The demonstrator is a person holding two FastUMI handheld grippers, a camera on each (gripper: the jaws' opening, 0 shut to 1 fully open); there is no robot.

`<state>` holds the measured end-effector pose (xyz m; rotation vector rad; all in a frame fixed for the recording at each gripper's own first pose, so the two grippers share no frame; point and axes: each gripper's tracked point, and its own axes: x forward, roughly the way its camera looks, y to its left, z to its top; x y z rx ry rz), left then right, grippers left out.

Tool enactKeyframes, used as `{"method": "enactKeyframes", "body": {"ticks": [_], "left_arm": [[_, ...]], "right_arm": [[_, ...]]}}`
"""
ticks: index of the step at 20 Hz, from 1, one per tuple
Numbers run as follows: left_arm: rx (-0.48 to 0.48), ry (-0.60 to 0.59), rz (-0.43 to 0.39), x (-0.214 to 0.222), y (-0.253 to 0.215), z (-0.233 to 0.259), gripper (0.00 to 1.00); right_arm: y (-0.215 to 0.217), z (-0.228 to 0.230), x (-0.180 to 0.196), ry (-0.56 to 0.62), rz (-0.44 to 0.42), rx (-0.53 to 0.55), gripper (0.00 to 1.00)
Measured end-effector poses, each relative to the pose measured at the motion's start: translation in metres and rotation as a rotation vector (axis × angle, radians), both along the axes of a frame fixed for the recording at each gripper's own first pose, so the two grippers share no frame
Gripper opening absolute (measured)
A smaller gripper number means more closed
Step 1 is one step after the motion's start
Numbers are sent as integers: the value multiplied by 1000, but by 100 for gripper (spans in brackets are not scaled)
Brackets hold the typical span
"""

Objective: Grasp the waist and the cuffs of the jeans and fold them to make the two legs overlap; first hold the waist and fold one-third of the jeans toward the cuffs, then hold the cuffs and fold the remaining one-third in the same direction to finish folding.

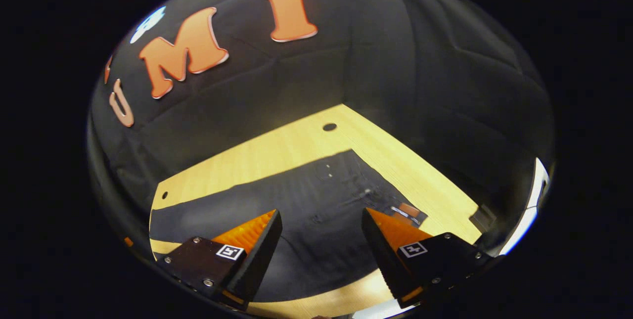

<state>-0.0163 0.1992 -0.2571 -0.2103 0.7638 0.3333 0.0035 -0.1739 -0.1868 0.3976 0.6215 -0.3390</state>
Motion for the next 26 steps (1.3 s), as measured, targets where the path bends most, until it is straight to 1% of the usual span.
{"method": "enactKeyframes", "body": {"ticks": [3, 5, 7, 9, 11, 13, 16, 18, 20, 22, 26], "left_arm": [[-35, 107, 52, -2, 15, -33, 100], [-61, 173, 80, -9, 15, -47, 100], [-83, 237, 98, -11, 12, -54, 100], [-113, 295, 126, -12, 14, -60, 100], [-153, 346, 152, -15, 13, -66, 100], [-206, 397, 181, -24, 13, -74, 100], [-259, 479, 233, -36, 9, -87, 100], [-280, 529, 269, -41, 11, -90, 100], [-290, 585, 306, -41, 15, -89, 100], [-330, 609, 333, -42, 17, -90, 100], [-399, 659, 385, -48, 24, -99, 100]], "right_arm": [[-18, -32, -11, 97, -74, 102, 99], [-34, -48, -20, 153, -122, 139, 99], [-49, -66, -31, 220, -174, 176, 99], [-53, -84, -36, 268, -208, 250, 97], [-61, -98, -40, 309, -239, 298, 98], [-67, -109, -44, 344, -252, 315, 98], [-74, -127, -46, 388, -273, 338, 98], [-74, -133, -41, 392, -274, 370, 98], [-79, -139, -38, 411, -273, 357, 97], [-81, -145, -35, 435, -274, 349, 97], [-82, -152, -25, 438, -276, 364, 96]]}}
